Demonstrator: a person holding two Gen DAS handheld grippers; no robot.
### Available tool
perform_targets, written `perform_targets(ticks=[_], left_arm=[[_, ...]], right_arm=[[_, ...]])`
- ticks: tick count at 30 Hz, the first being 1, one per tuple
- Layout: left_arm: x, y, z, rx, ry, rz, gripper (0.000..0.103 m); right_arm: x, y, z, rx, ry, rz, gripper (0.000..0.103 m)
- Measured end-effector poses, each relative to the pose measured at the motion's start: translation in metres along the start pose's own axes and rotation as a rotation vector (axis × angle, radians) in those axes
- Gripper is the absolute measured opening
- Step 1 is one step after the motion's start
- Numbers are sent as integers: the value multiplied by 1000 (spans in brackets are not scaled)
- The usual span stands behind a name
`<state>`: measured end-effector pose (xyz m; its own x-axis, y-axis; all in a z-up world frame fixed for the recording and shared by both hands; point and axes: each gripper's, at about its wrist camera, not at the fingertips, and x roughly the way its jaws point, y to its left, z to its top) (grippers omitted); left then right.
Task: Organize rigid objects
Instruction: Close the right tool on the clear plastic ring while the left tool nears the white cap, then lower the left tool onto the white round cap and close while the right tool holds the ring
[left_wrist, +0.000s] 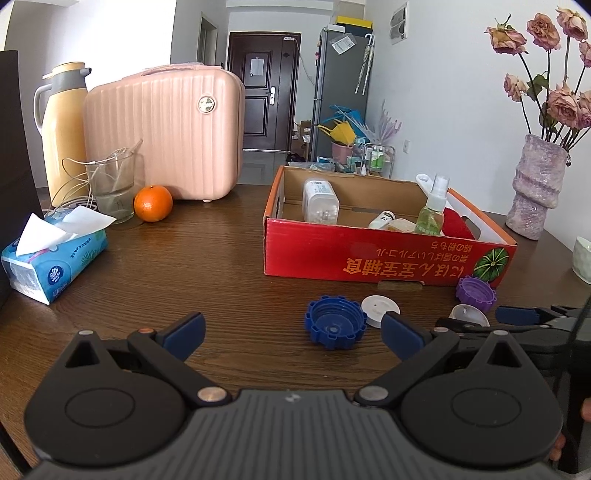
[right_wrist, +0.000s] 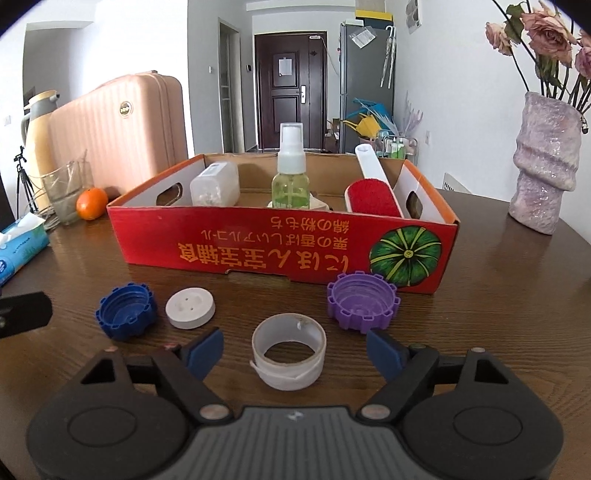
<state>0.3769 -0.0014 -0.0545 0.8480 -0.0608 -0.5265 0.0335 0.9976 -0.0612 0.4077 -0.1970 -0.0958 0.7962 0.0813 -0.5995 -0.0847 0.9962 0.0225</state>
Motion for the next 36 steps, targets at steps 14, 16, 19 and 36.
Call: perform_targets(ticks=[14,16,19,36], left_arm=[[4,0,-1,6,11,-3,103],[5,0,-1,6,14,-2,103],[5,0,-1,6,15,-1,103],[18,-14,2,37,27,8,103]], right_arm=[[-5,-1,-5,15,-15,8,42],[-9,-2,-5,19,-27,3,42],[-14,-5,-4,25,-43,0,42],[-43,-27,-8,77,-104,-15,42]])
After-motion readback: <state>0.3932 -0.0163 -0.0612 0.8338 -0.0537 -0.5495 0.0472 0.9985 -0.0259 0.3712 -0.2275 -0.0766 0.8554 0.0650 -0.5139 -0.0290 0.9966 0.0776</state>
